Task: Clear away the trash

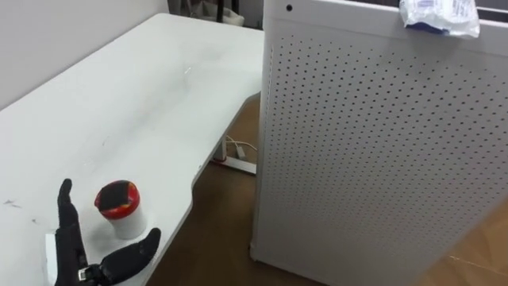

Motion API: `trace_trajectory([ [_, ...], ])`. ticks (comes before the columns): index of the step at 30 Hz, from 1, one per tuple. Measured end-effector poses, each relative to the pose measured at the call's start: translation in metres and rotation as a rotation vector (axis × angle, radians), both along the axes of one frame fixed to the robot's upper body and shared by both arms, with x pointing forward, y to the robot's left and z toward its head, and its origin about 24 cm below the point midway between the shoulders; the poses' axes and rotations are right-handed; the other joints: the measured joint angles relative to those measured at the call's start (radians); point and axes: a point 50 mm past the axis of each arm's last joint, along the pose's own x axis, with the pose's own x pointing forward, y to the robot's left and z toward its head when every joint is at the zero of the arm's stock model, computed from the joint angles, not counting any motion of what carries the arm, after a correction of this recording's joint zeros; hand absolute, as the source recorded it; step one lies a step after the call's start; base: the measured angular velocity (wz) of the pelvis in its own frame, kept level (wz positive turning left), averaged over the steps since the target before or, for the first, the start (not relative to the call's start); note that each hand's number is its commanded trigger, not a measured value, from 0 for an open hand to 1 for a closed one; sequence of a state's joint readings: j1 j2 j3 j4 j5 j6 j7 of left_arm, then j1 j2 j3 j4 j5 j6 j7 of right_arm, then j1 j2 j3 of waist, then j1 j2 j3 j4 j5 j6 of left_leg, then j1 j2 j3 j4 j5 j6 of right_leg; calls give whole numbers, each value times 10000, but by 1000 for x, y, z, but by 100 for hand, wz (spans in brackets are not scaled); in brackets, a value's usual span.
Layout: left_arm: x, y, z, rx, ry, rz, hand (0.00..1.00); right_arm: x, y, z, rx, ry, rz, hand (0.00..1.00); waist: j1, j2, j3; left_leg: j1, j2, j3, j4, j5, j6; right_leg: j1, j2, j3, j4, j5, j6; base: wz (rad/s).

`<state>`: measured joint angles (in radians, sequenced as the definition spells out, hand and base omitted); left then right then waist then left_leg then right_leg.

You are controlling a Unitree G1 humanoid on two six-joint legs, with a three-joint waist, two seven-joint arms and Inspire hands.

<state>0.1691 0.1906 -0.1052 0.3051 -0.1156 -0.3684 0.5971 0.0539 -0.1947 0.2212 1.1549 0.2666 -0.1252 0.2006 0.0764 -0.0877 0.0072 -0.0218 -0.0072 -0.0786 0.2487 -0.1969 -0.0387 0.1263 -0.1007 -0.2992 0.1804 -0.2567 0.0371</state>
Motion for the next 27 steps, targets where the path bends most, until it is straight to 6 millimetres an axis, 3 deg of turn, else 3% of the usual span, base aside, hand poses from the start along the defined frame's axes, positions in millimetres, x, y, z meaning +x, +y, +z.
trace_trajectory([
  [3, 2, 1, 0, -271, -83, 85, 0, 1, 1, 1, 29, -49, 25, 100, -74, 56, -2, -11, 3, 79, -57, 0, 0, 12, 6, -9, -101, 7, 12, 0],
  [6, 2, 0, -5, -400, 83, -26, 0, 0, 1, 1, -38, -20, -22, 100, -155, 177, -56, 43, 6, 148, -156, 1, 1, 9, 5, -24, -103, 26, 45, 1],
  [15, 6, 2, -14, -346, 565, -213, 0, -4, 2, -1, -45, 362, -53, 100, -170, 198, -50, 352, 113, 674, -193, 2, 4, 253, 30, 67, -94, 77, 52, -3],
  [27, 20, 5, -11, -983, 511, 273, 0, -5, 3, -1, -37, 548, 116, 100, -470, 268, -33, 262, 131, 736, -121, 77, 124, 129, 53, 230, -69, 285, 74, -1],
])
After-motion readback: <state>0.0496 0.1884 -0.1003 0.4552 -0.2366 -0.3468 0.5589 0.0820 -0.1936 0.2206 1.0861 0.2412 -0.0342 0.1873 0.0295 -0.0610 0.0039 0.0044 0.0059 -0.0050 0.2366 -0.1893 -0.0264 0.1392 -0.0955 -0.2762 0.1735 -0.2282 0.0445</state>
